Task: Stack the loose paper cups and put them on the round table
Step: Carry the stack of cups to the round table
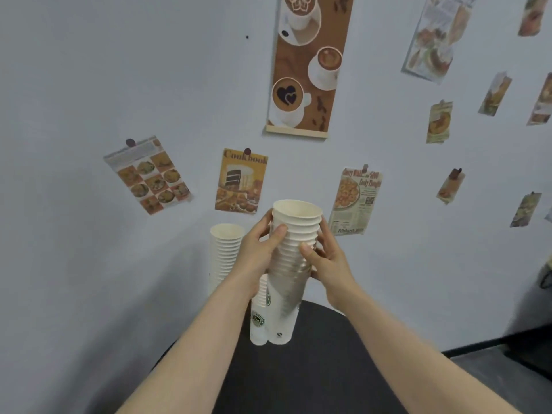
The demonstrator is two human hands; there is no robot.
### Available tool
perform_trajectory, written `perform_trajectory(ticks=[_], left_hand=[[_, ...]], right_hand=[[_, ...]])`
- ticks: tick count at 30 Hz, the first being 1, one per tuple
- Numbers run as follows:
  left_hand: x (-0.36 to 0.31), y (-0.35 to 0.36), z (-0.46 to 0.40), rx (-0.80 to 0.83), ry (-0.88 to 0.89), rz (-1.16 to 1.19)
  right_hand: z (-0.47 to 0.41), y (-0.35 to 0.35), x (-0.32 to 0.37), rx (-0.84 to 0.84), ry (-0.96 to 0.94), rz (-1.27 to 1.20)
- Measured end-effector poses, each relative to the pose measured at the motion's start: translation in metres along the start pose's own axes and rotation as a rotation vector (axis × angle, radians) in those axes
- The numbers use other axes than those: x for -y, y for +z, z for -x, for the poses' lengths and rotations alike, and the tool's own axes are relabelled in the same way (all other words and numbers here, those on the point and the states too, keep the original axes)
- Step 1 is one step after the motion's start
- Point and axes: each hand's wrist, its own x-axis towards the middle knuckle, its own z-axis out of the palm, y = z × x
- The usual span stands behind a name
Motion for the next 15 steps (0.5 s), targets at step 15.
perform_trajectory(ticks=[15], left_hand=[[-0.011,0.005,-0.137,-0.089,0.178,-0.045]], right_hand=[[-0.152,-0.008,-0.005,0.115,-0.099,0.095]])
